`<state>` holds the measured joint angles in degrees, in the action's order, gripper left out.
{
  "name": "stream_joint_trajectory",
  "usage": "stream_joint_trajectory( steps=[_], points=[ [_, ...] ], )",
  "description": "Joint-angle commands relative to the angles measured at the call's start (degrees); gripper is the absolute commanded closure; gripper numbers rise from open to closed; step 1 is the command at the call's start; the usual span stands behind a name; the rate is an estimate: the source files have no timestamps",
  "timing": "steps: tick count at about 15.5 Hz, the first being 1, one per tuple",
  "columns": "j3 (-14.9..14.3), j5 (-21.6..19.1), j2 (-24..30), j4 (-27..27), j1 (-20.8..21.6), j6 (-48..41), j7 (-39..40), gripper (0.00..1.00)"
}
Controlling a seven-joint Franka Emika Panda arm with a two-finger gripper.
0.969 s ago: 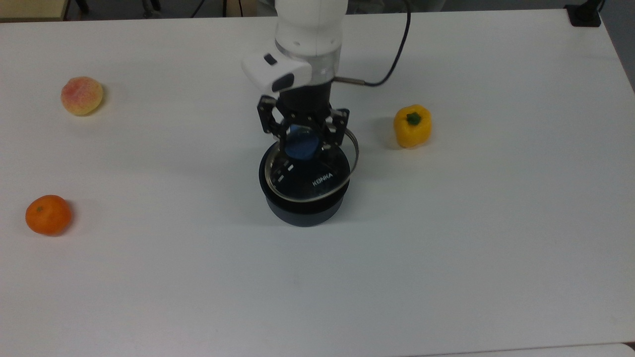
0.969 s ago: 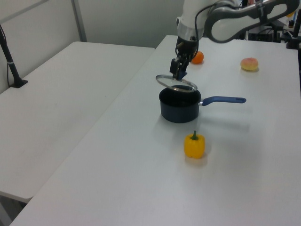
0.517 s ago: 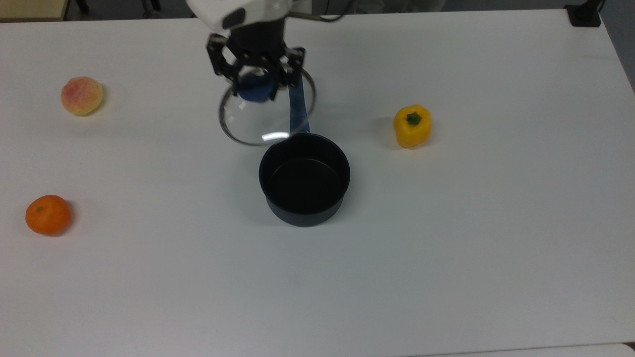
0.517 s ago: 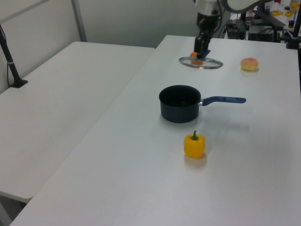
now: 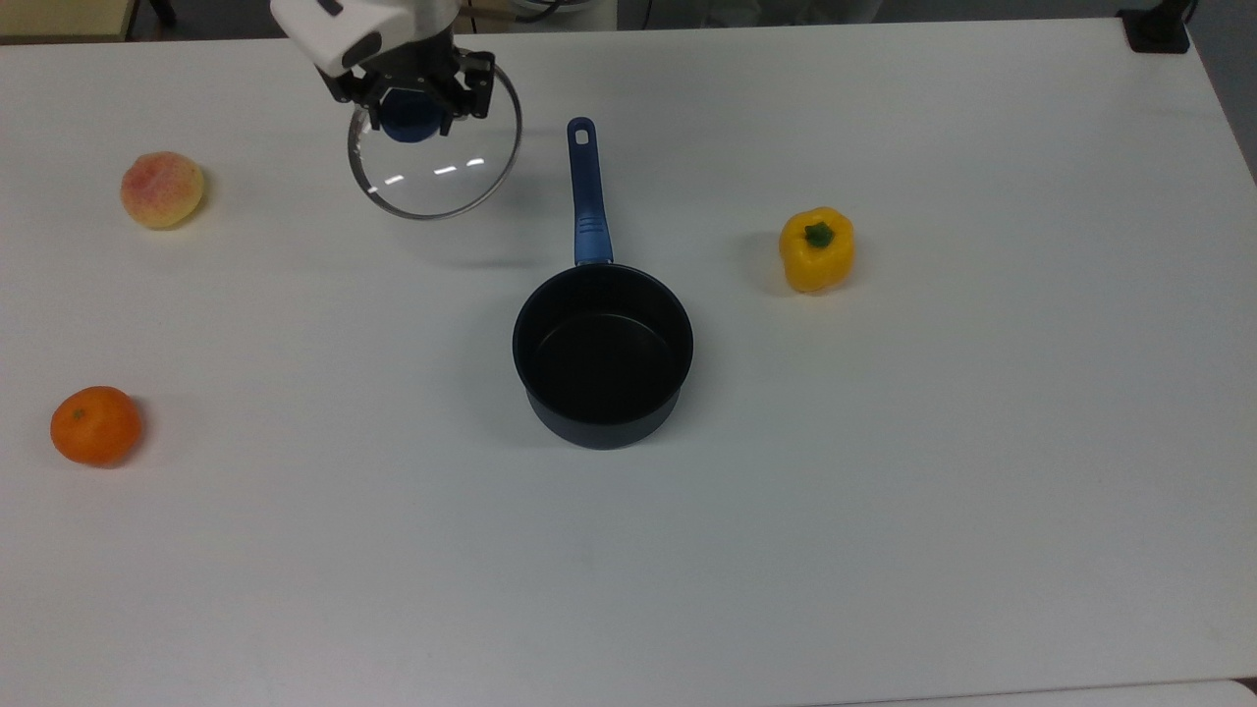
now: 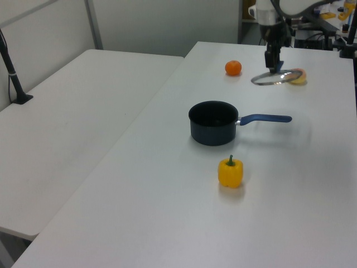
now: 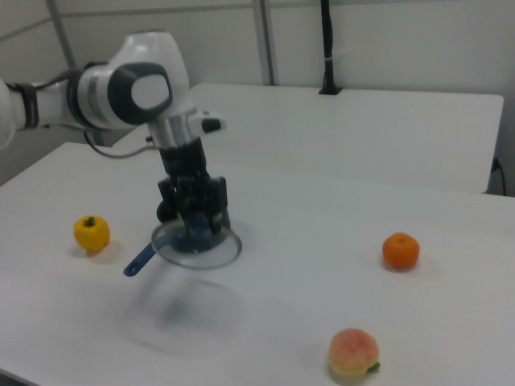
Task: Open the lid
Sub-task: 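Carry the lid beside the saucepan and lower it onto the table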
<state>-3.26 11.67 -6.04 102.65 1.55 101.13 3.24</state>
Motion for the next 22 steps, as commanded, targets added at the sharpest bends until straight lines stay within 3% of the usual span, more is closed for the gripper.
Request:
stream_joint_trajectory(
  steps=[1, 5, 9, 17, 18, 20, 22],
  points=[
    [-1.4, 3.4, 3.3, 9.3, 0.6, 1.3, 2.6, 0.89],
    [-1.4, 3.9, 3.2, 15.8, 0.6, 8.2, 1.7, 0.89],
    [-1.4, 5.7, 3.1, 21.0, 1.3, 15.5, -4.3, 0.88],
    [-0.7, 5.9, 1.8, 24.3, 3.2, 24.7, -13.9, 0.85],
    [-0.6, 5.9, 1.4, 24.2, 3.2, 24.8, -14.0, 0.77],
    [-0.6, 5.9, 1.4, 24.1, 3.2, 24.4, -14.0, 0.48],
    [-0.3, 5.9, 1.4, 24.0, 3.2, 24.2, -14.0, 0.39]
  ],
)
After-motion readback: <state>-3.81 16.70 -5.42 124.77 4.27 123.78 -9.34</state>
